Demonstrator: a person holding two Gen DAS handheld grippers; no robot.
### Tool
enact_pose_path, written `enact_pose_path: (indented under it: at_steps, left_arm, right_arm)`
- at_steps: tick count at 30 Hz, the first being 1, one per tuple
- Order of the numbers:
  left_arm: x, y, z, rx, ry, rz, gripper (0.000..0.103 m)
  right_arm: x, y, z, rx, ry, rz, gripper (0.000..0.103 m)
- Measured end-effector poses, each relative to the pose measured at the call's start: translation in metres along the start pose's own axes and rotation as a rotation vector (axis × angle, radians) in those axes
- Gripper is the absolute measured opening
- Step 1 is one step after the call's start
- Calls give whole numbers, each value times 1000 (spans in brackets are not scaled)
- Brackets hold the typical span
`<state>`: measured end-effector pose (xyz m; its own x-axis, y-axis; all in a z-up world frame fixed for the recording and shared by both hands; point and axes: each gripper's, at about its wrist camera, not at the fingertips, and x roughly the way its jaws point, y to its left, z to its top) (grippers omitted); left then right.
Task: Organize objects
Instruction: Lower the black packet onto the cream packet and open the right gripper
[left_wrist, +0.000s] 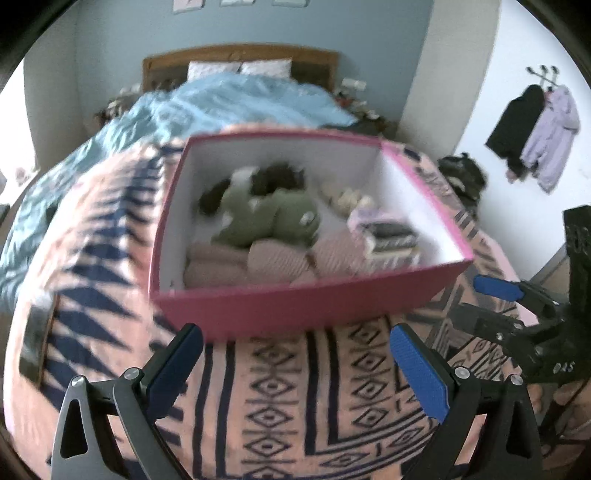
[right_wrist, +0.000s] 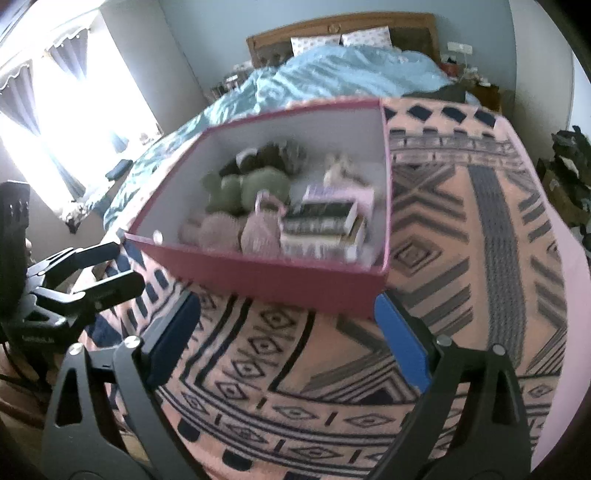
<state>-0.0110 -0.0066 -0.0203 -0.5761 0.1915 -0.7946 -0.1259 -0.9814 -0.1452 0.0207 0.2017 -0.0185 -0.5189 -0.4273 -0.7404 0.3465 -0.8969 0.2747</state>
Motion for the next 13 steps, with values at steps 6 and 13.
enact_pose_path:
  at_steps: [6, 13]
  left_arm:
    - [17, 15, -15, -107, 75, 17, 103]
    - [21, 11, -24, -86, 115, 55, 102]
  right_arm:
    - [15, 10, -12, -22, 38, -2, 96]
    - [18, 18, -13, -47, 41, -8, 96]
